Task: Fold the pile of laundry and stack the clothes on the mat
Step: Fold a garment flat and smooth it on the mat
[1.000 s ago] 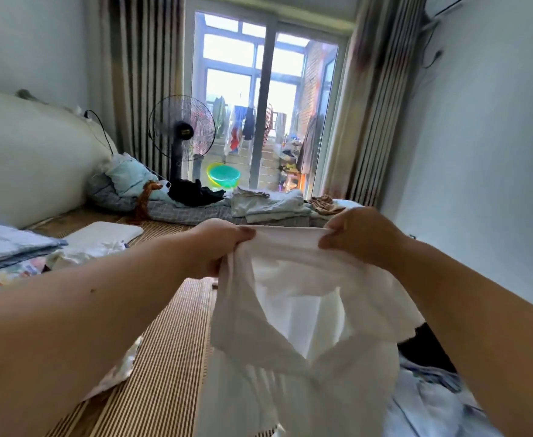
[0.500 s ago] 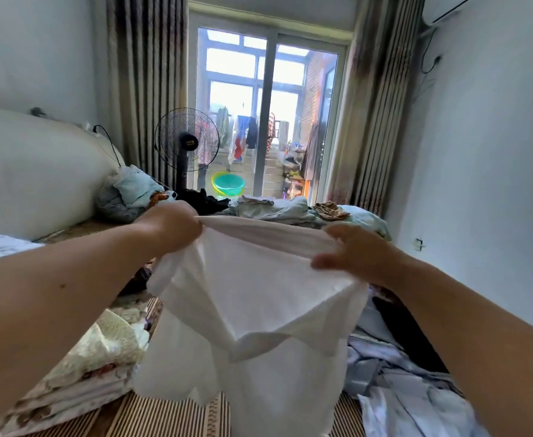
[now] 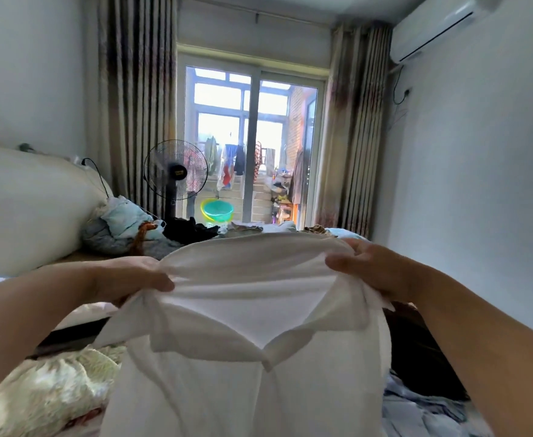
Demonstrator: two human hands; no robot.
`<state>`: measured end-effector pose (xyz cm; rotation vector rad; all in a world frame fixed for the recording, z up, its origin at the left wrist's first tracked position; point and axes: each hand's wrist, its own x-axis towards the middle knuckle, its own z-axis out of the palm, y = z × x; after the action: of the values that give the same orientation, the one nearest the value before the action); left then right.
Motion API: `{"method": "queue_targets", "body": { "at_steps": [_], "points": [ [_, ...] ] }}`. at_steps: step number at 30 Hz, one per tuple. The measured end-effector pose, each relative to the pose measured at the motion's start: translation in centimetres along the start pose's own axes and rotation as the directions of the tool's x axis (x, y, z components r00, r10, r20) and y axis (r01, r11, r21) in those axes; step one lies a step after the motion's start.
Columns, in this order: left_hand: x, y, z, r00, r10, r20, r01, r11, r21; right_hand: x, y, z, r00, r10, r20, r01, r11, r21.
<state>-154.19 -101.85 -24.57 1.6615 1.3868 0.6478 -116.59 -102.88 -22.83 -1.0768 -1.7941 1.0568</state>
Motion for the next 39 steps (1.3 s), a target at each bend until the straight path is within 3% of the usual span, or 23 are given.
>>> {"method": "queue_targets", "body": {
  "at_steps": [1, 2, 4, 5, 6, 8, 9, 10, 12, 14, 16, 20, 25, 29, 35, 39],
  "points": [
    [-0.3, 0.4, -0.3, 1.000, 0.014, 0.011, -0.016, 0.983, 0.183, -0.2, -0.5, -0.3, 0.999, 0.042, 0.013, -0.039, 0.985, -0.168],
    [-0.5, 0.7, -0.5, 1.000, 0.024, 0.013, -0.027, 0.928, 0.372, -0.3, -0.9, -0.5, 0.996, 0.093, -0.002, -0.085, 0.904, -0.419],
    [-0.4, 1.2, -1.5, 0.990, 0.081, -0.114, 0.017, 0.741, 0.671, -0.1, -1.6, -0.8, 0.981, 0.148, -0.128, -0.184, 0.484, -0.856],
    [-0.3, 1.4, -2.2, 0.973, 0.130, -0.189, 0.054, 0.672, 0.739, 0.1, -1.9, -0.8, 0.977, 0.094, -0.191, -0.212, 0.323, -0.923],
    [-0.2, 1.6, -2.8, 0.952, 0.180, -0.247, 0.076, 0.642, 0.763, 0.1, -2.0, -0.8, 0.973, 0.039, -0.226, -0.225, 0.340, -0.913],
    [-0.2, 1.8, -4.0, 0.907, 0.270, -0.323, 0.062, 0.673, 0.737, -0.2, -1.9, -1.4, 0.966, -0.011, -0.257, -0.181, 0.681, -0.710],
    [-0.4, 1.9, -4.6, 0.889, 0.294, -0.351, 0.031, 0.727, 0.686, -0.5, -2.0, -1.5, 0.970, -0.022, -0.244, -0.110, 0.851, -0.514],
    [-0.5, 1.9, -5.0, 0.880, 0.299, -0.370, -0.012, 0.790, 0.612, -0.6, -2.0, -1.4, 0.977, -0.017, -0.211, -0.047, 0.954, -0.295],
    [-1.3, 2.2, -5.7, 0.879, 0.291, -0.378, -0.070, 0.863, 0.501, -0.8, -2.4, -1.0, 0.988, -0.024, -0.151, 0.036, 0.996, 0.079],
    [-2.7, 2.7, -6.3, 0.877, 0.320, -0.359, -0.109, 0.859, 0.500, -0.7, -3.2, -0.3, 0.982, -0.047, -0.184, 0.089, 0.970, 0.228],
    [-3.8, 3.1, -6.6, 0.878, 0.365, -0.311, -0.191, 0.861, 0.472, -0.5, -4.0, 0.1, 0.960, -0.069, -0.273, 0.135, 0.963, 0.233],
    [-5.0, 3.8, -6.3, 0.844, 0.373, -0.385, -0.240, 0.905, 0.352, -0.5, -5.0, -0.1, 0.900, -0.117, -0.419, 0.193, 0.971, 0.144],
    [-6.1, 6.2, -6.6, 0.832, 0.385, -0.398, -0.207, 0.883, 0.421, -0.5, -6.7, -0.9, 0.832, -0.190, -0.522, 0.170, 0.982, -0.085],
    [-6.4, 7.8, -6.7, 0.804, 0.398, -0.442, -0.161, 0.861, 0.483, -0.9, -7.8, -1.5, 0.817, -0.275, -0.507, 0.168, 0.954, -0.248],
    [-4.7, 7.5, -5.4, 0.840, 0.335, -0.427, -0.148, 0.898, 0.415, -0.5, -6.5, -2.1, 0.847, -0.226, -0.481, 0.123, 0.964, -0.236],
    [-2.1, 5.9, -4.4, 0.890, 0.302, -0.342, -0.141, 0.896, 0.421, 0.8, -3.6, -2.3, 0.866, -0.169, -0.471, 0.062, 0.970, -0.234]
  ]
}}
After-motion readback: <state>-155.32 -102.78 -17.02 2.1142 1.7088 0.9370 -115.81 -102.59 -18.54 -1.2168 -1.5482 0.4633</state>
